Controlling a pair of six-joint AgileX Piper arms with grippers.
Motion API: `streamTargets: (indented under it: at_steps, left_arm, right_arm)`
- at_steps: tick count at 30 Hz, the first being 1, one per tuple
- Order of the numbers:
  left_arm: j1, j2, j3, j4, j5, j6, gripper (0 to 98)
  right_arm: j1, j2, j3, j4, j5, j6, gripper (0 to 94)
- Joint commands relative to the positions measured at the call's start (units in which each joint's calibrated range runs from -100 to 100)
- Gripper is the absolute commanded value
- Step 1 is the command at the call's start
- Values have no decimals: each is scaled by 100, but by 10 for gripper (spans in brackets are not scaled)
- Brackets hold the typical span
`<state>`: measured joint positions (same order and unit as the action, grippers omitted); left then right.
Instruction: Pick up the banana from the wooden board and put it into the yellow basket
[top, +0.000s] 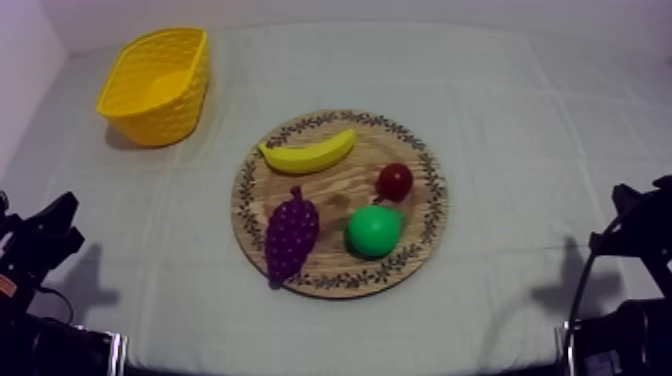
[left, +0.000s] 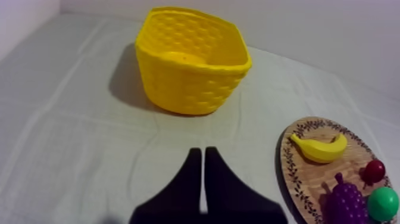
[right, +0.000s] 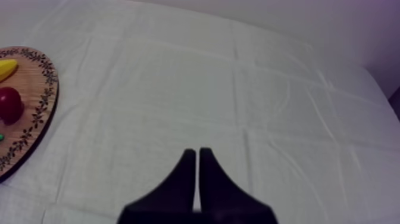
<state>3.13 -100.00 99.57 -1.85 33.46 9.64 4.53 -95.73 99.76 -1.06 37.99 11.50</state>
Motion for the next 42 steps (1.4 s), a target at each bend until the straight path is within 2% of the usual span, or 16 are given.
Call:
streamTargets:
  at_steps: [1,20,26,42]
  left_arm:
    - [16,0,-2,-3,1,54,1]
    - [16,0,-2,-3,1,45,1]
    - [16,0,-2,-3,1,-73,1]
    - [16,0,-2,-3,1,57,1]
  right_arm:
    - [-1,-2,2,1,0,0,3]
    - [-1,-2,2,1,0,0,3]
    - [-1,-2,2,1,0,0,3]
    - [-1,-2,2,1,0,0,3]
